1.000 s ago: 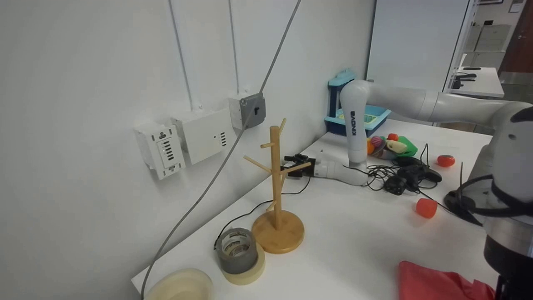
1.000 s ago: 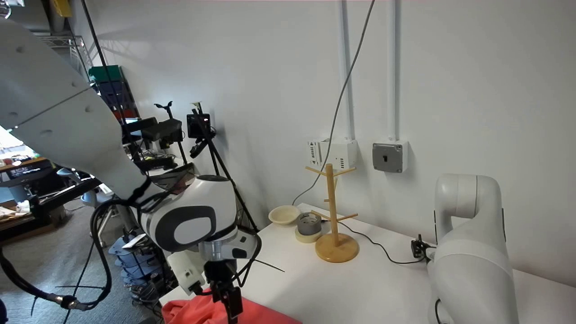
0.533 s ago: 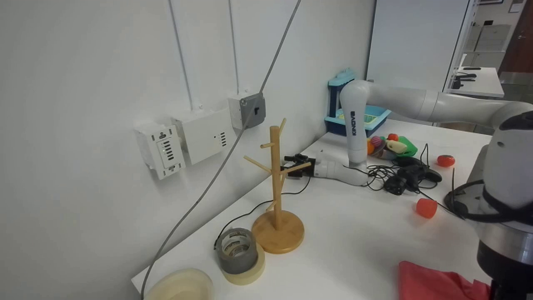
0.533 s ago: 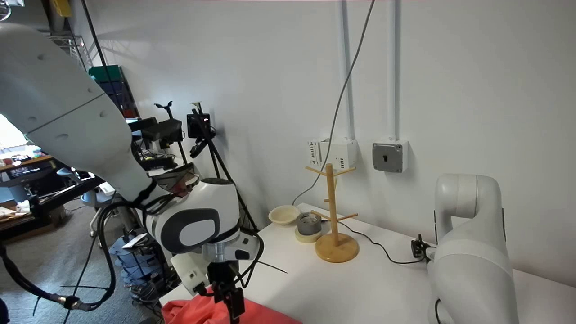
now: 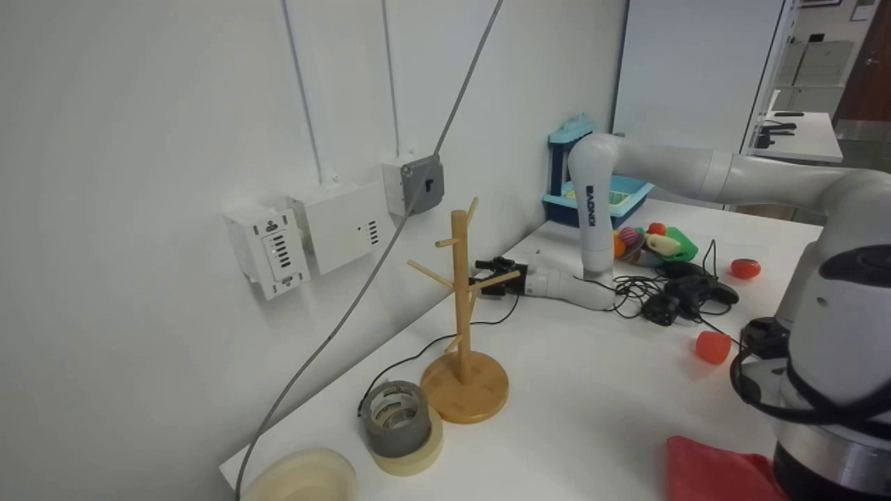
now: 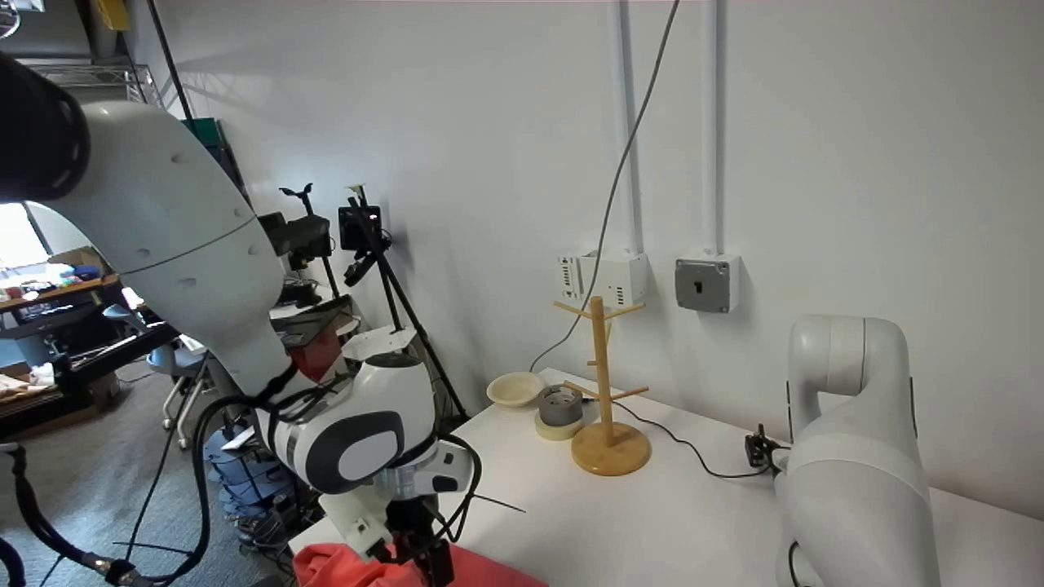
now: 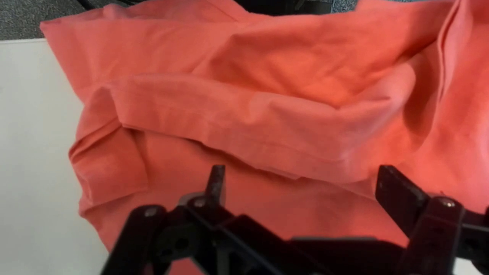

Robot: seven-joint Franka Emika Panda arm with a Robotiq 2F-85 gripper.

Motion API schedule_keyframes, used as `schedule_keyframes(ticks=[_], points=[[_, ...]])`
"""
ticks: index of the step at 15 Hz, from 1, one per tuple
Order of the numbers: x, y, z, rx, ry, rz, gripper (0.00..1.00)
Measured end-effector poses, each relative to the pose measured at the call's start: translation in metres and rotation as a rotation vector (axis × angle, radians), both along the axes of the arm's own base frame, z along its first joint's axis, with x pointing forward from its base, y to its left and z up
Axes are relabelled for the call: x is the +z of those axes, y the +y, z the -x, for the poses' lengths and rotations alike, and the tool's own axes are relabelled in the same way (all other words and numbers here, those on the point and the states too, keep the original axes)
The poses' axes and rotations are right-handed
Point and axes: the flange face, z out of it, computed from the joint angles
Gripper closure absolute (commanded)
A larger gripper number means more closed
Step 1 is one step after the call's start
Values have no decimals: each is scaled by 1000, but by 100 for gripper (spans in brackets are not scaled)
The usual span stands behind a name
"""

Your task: Move the shirt away from you then unfold it

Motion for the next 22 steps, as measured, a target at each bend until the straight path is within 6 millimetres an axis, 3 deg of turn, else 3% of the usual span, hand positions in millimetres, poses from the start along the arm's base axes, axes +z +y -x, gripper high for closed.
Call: schedule_keyframes(ticks=[5, 9, 13, 22], points=[[-37, -5, 0, 22, 45, 24, 0], [-60, -1, -13, 17, 63, 24, 0], [-63, 4, -42, -11, 29, 6, 0], [-60, 9, -128, -48, -96, -20, 0]])
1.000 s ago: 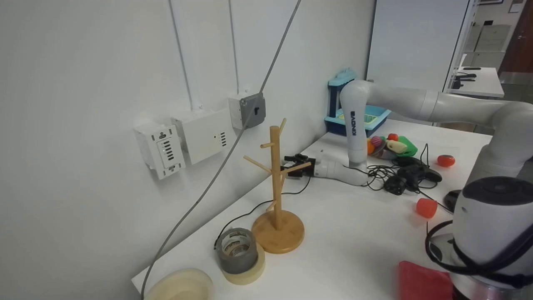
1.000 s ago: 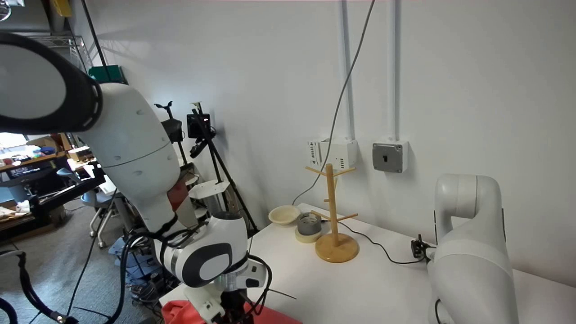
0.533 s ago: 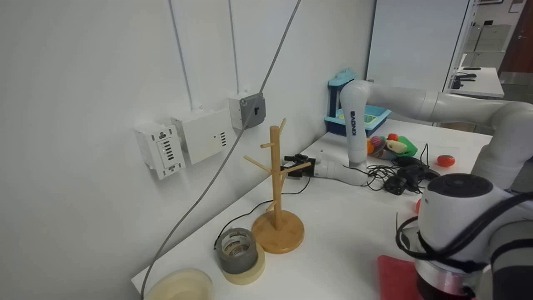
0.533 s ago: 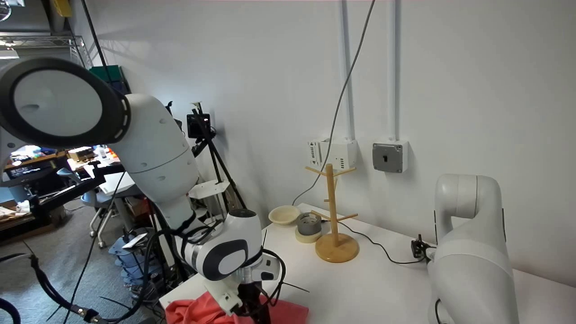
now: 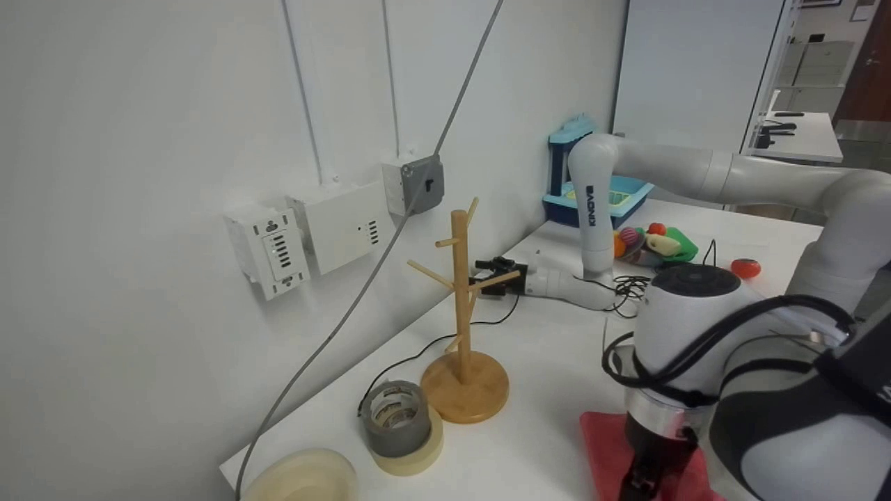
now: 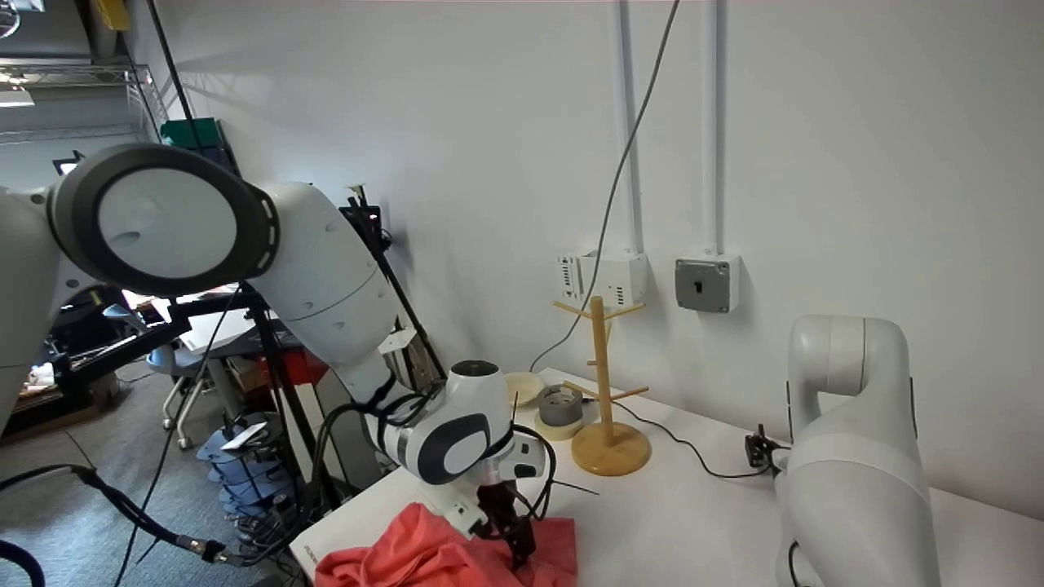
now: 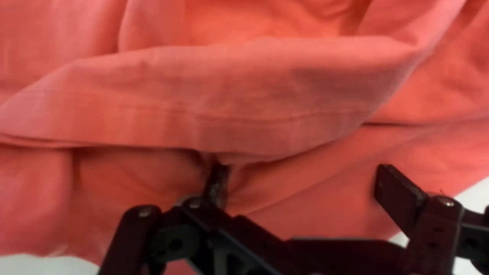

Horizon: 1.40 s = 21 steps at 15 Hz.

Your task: Move the shirt away from you then unfold it

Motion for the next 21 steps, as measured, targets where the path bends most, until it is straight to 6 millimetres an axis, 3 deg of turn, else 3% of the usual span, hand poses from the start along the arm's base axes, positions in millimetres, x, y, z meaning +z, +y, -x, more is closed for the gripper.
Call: schedule_keyframes(ticks=[5, 11, 14, 21], points=[[4, 4, -33, -8, -49, -11, 0], [11, 4, -39, 12, -29, -2, 0], [20, 10, -26, 34, 56, 15, 0], [54, 28, 38, 141, 200, 55, 0]])
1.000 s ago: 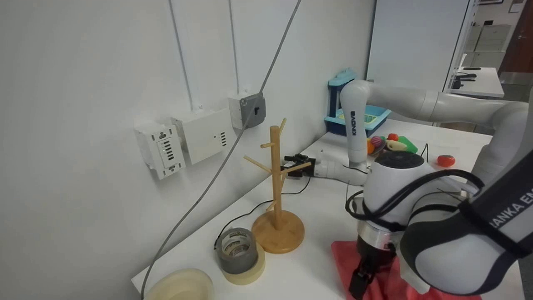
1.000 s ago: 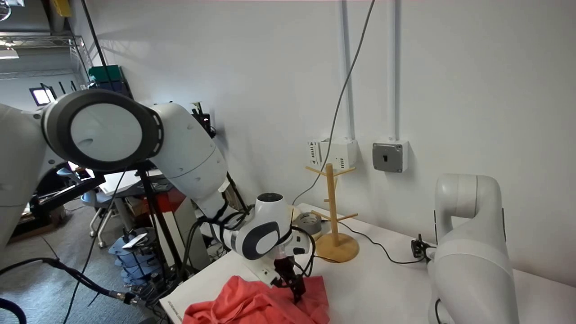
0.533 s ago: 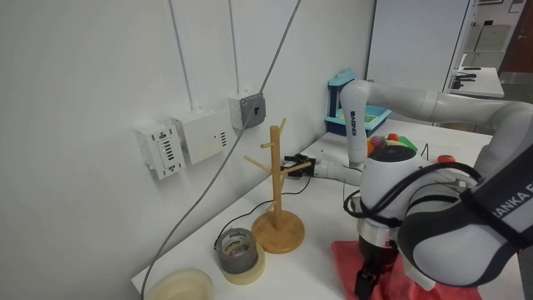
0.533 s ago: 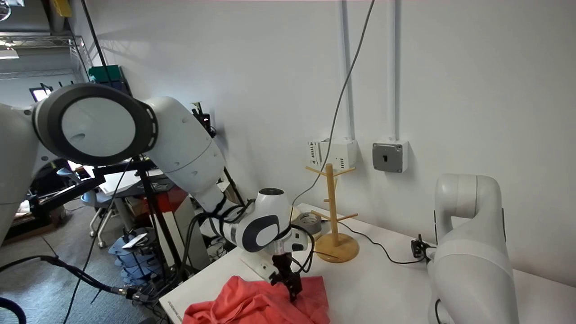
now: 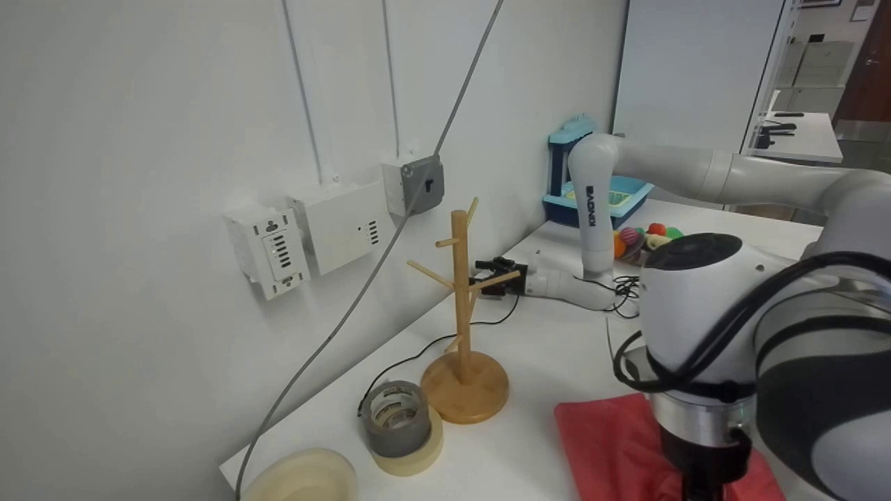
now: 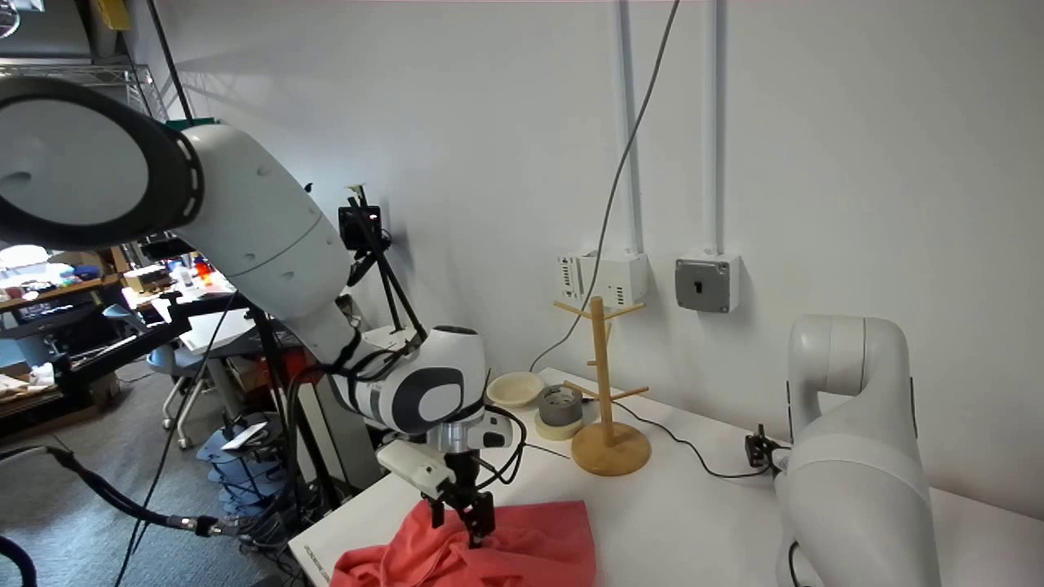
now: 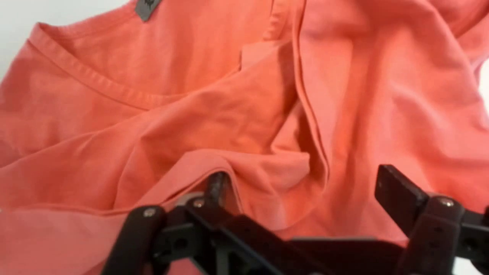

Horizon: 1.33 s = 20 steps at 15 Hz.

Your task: Move the shirt away from you then unfold it

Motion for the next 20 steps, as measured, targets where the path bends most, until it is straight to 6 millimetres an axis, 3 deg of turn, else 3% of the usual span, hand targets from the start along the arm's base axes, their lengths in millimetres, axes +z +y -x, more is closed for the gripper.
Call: schedule_keyframes(ticks=[2, 6, 10, 14, 20], points=[[-2, 5, 16, 37, 22, 0, 0], [-26, 8, 42, 78, 67, 12, 0], [-52, 9, 45, 75, 33, -11, 0], [-54, 13, 30, 63, -31, -36, 0], [-49, 17, -24, 35, -152, -63, 0]])
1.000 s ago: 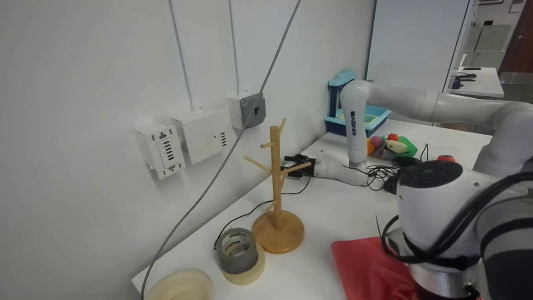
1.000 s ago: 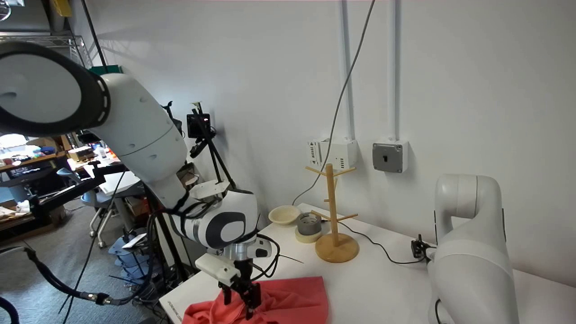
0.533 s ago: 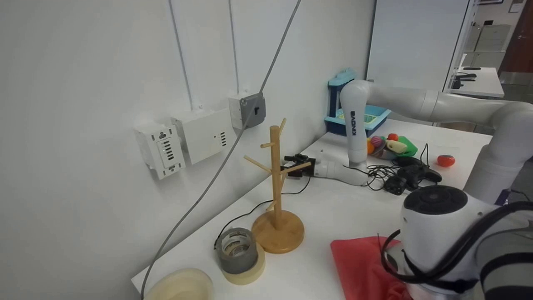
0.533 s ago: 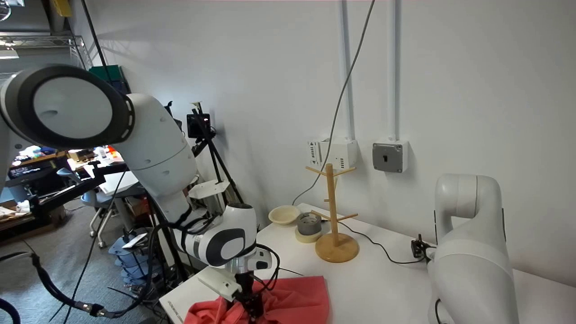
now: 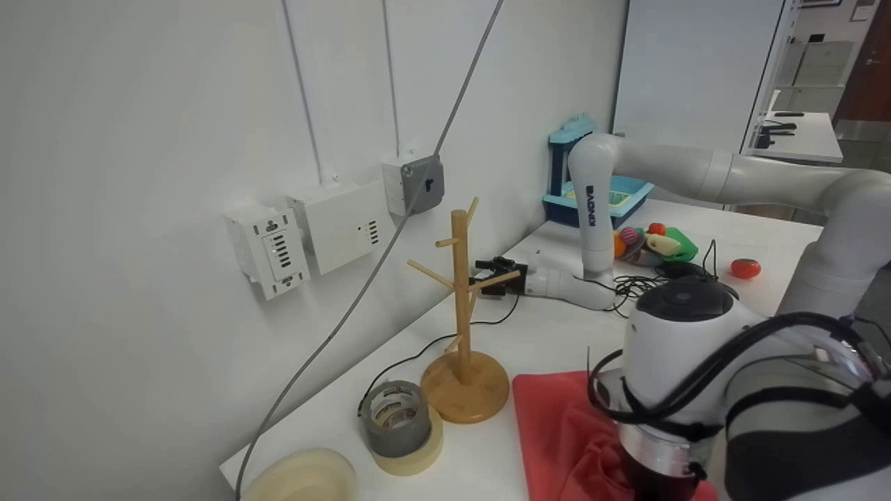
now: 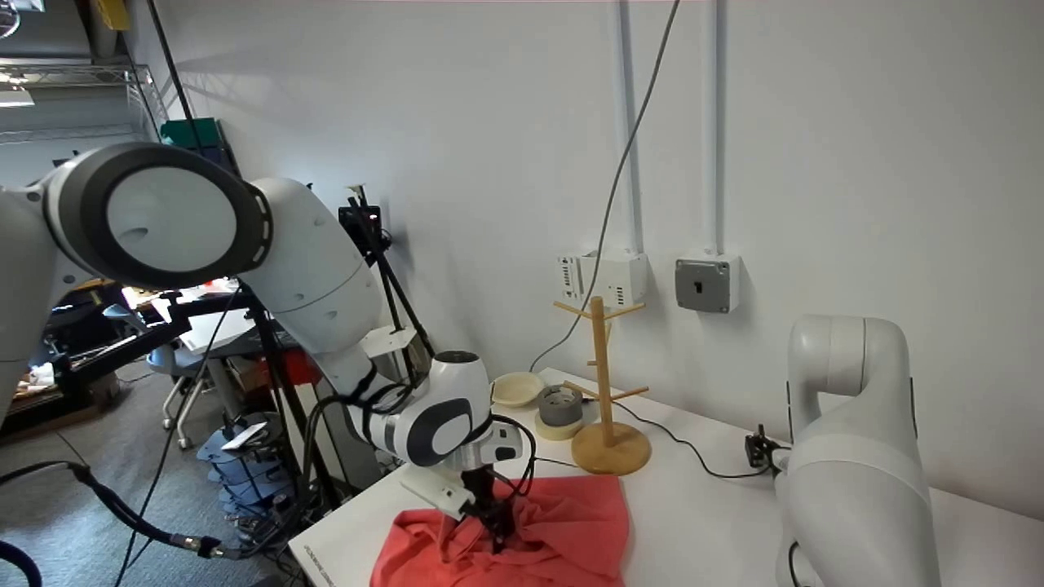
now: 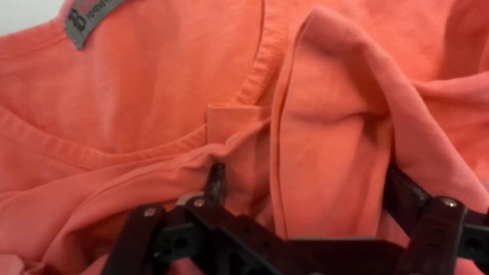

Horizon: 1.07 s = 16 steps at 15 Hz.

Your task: Move the shirt away from you then unfold it

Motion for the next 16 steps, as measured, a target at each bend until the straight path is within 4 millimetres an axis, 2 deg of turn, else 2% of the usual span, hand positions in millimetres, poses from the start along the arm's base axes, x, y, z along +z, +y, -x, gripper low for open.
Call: schedule_keyframes(ticks=[2, 9, 12, 16], points=[[-1, -2, -8, -10, -6, 0, 0], [-3, -6, -6, -44, 26, -1, 0], [0, -8, 0, -54, 77, 16, 0], [12, -4, 20, -49, 153, 36, 0]])
